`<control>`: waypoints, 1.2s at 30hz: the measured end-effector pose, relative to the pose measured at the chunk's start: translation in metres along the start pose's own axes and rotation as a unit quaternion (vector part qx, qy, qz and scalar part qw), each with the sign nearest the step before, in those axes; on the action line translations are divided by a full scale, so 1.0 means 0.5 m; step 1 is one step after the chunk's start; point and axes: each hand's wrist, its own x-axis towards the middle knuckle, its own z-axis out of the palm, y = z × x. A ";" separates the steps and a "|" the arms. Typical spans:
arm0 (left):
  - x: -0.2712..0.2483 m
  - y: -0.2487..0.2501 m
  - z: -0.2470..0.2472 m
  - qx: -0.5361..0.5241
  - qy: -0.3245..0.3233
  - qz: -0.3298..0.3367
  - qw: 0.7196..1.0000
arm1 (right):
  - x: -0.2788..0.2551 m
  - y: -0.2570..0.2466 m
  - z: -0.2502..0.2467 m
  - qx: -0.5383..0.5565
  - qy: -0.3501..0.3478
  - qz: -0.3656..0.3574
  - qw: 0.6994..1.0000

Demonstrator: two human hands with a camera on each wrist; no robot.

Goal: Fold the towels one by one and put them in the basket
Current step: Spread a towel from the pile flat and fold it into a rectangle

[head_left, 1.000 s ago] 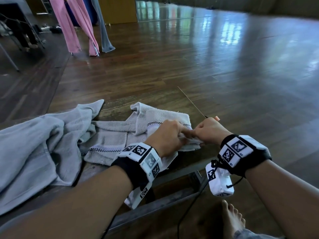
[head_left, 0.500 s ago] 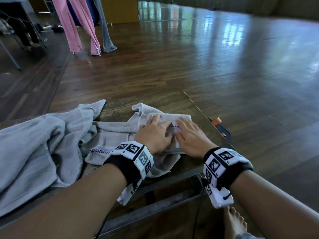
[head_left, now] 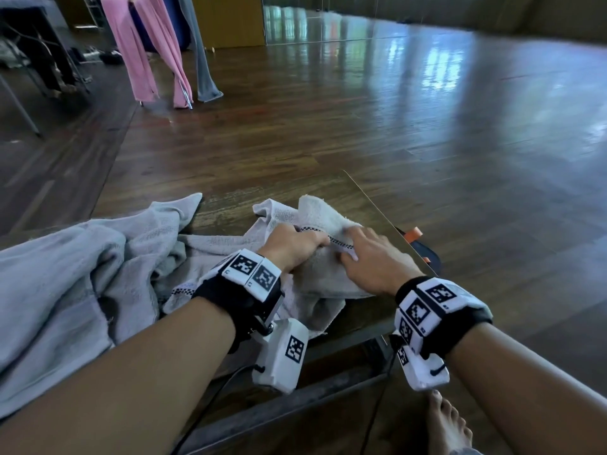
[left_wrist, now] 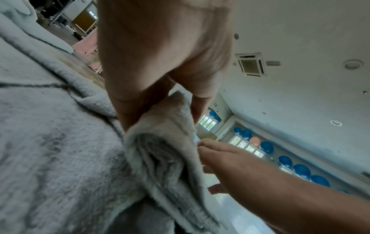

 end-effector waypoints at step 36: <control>-0.154 -0.049 -0.238 -0.140 0.149 0.113 0.972 | 0.014 -0.235 -0.004 0.345 0.208 -0.066 0.913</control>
